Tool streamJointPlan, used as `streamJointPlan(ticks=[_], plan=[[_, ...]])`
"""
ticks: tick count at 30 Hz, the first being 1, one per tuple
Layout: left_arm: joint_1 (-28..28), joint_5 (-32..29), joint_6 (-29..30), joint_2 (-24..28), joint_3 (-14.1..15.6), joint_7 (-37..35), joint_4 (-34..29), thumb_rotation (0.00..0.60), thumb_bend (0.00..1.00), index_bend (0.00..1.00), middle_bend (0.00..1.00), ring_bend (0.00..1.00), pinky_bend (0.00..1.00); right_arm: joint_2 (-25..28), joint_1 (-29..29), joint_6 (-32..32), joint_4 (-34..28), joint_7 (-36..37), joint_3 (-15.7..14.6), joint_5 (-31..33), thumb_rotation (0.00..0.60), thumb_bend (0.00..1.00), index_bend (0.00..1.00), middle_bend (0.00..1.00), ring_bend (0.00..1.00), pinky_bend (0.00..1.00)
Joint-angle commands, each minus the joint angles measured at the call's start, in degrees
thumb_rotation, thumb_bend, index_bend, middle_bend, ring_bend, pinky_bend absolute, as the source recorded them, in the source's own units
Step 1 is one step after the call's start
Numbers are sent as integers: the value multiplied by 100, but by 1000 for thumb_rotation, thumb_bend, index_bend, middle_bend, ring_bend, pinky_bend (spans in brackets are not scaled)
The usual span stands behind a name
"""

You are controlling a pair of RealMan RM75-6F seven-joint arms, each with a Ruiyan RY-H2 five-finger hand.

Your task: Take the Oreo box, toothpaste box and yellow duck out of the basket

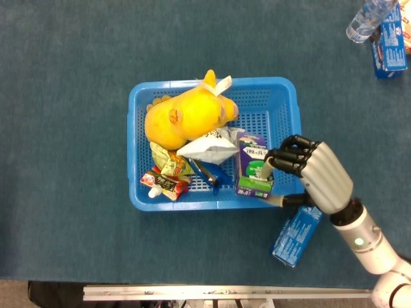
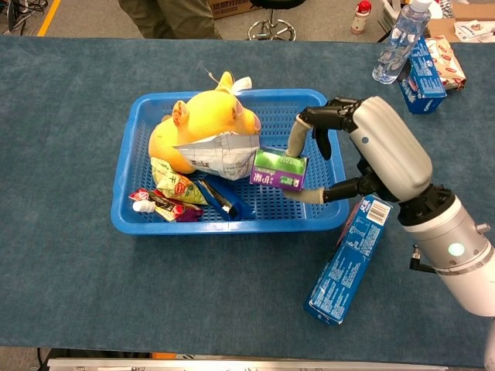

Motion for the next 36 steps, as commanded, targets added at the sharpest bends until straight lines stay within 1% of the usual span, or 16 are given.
streamJointPlan(ticks=[1, 9, 18, 23, 26, 32, 36], plan=[[-1, -4, -5, -2, 1, 4, 5, 600, 358, 313, 308, 286, 507, 238, 94, -26, -402, -125, 151, 26, 600, 0, 653, 681, 720, 504], [-3, -16, -8, -7, -5, -2, 23, 600, 358, 313, 308, 286, 507, 592, 223, 77, -960, -434, 394, -148, 600, 0, 658, 685, 723, 504], [2, -16, 12, -5, -12, 4, 9, 600, 358, 313, 308, 286, 507, 1194, 238, 83, -1227, -942, 470, -346, 600, 0, 665, 690, 727, 504], [5, 17, 36, 9, -14, -40, -58, 600, 358, 313, 308, 286, 507, 1994, 177, -91, -1428, -1521, 394, -493, 600, 0, 677, 697, 734, 504], [9, 25, 44, 27, -18, -75, -99, 600, 358, 313, 308, 286, 507, 2404, 124, -193, -1522, -1688, 327, -488, 600, 0, 686, 703, 739, 504], [11, 26, 32, 53, -15, -131, -145, 600, 358, 313, 308, 286, 507, 3397, -16, -507, -1820, -1827, 80, -376, 600, 0, 697, 710, 747, 504], [9, 13, 18, 57, -16, -137, -151, 600, 358, 313, 308, 286, 507, 3870, -115, -653, -2020, -1884, -54, -294, 600, 0, 706, 716, 753, 507]])
